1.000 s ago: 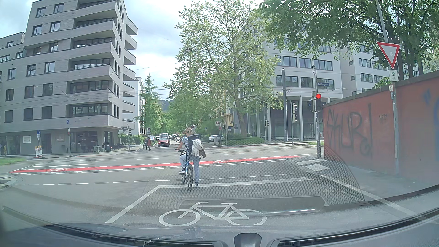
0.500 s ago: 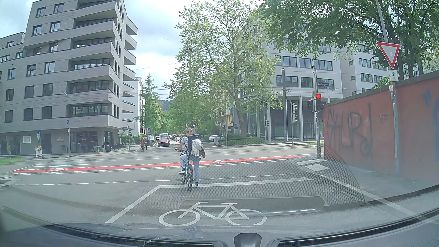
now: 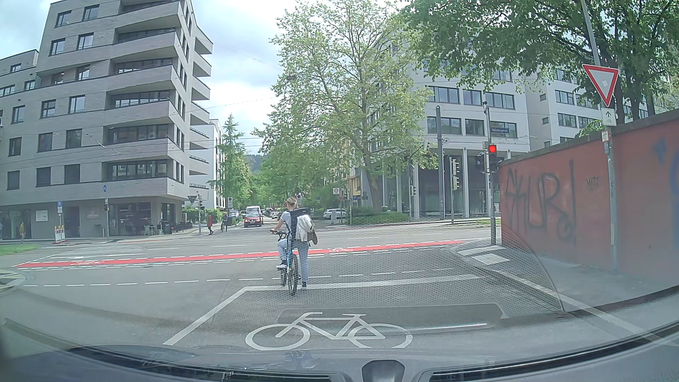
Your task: Follow the waypoints while adhering to traffic rules and regulations
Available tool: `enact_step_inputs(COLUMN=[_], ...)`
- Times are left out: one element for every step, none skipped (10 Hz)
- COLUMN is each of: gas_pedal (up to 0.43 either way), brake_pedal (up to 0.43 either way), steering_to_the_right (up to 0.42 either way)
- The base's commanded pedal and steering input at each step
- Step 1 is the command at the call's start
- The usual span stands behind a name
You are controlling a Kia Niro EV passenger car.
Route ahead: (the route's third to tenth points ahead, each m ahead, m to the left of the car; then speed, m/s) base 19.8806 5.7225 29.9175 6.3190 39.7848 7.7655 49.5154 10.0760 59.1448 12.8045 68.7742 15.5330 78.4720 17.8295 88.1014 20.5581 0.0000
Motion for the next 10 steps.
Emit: enact_step_inputs(gas_pedal=[0.000,0.000,0.000,0.000,0.000,0.000,0.000,0.000,0.000,0.000], brake_pedal=[0.226,0.226,0.226,0.226,0.226,0.226,0.226,0.226,0.226,0.226], steering_to_the_right=[-0.008,-0.008,-0.008,-0.008,-0.008,-0.008,-0.008,-0.008,-0.008,-0.008])
